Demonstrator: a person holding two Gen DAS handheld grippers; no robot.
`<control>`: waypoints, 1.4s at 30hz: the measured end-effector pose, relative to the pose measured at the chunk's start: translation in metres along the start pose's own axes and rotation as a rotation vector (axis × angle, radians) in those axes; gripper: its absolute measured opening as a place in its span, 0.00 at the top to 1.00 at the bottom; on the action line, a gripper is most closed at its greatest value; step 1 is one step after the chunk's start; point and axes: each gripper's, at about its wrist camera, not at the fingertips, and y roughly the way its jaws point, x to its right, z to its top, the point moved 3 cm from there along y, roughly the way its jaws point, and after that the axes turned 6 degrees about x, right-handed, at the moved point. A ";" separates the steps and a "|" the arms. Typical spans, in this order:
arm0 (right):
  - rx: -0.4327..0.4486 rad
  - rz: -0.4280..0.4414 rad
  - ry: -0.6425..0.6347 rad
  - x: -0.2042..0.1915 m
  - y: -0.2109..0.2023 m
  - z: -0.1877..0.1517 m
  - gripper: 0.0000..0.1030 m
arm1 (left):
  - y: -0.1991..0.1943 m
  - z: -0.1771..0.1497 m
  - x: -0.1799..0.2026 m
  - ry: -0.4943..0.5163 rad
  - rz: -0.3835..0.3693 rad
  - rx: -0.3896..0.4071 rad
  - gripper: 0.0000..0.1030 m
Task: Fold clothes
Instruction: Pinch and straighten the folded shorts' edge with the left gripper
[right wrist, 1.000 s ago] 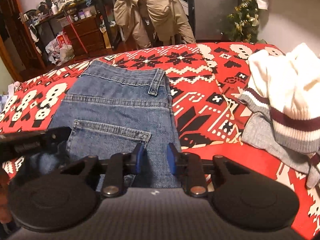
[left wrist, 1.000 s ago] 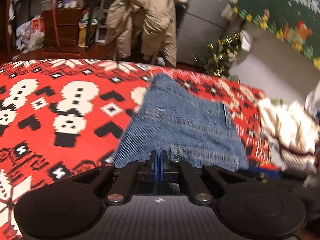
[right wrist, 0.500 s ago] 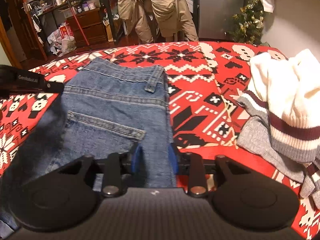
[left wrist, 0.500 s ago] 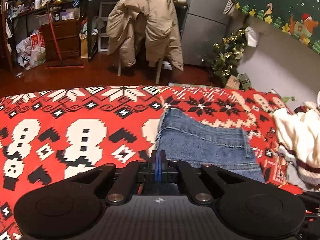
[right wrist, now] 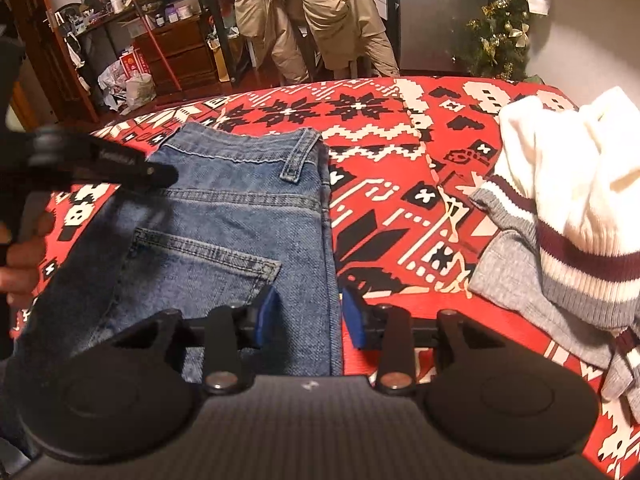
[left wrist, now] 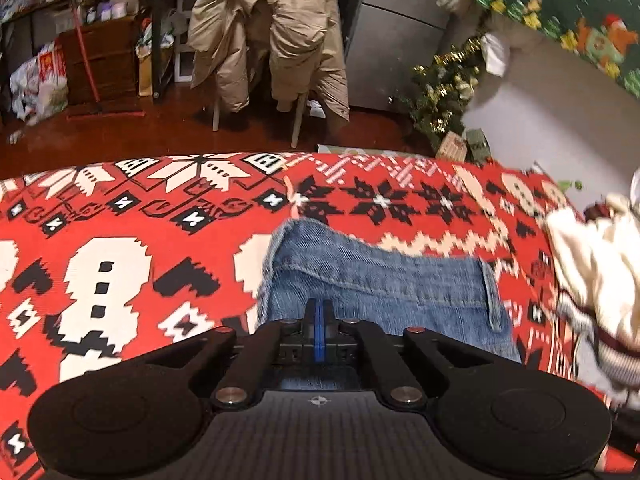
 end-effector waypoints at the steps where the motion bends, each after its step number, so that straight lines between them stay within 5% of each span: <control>1: 0.002 -0.001 -0.002 0.000 0.000 0.000 0.62 | 0.003 0.002 -0.003 -0.016 -0.002 -0.001 0.97; 8: 0.007 0.014 0.010 0.003 0.000 0.001 0.62 | 0.008 0.012 0.013 0.064 0.080 -0.032 0.99; 14: 0.000 0.040 0.051 0.009 0.001 0.003 0.63 | -0.047 0.009 0.012 0.051 0.030 -0.034 0.99; 18: -0.003 0.030 0.039 0.007 0.001 0.003 0.63 | -0.071 -0.021 -0.005 -0.020 -0.005 -0.115 0.99; 24: -0.007 0.027 0.040 0.007 0.002 0.003 0.63 | -0.058 -0.045 -0.027 -0.099 0.025 -0.127 0.98; 36: -0.001 0.031 0.028 0.008 0.003 0.004 0.63 | -0.023 0.000 0.004 -0.037 0.030 -0.116 0.99; 42: -0.003 0.059 0.065 0.016 0.002 0.006 0.64 | -0.040 -0.017 -0.005 -0.053 0.050 -0.135 0.98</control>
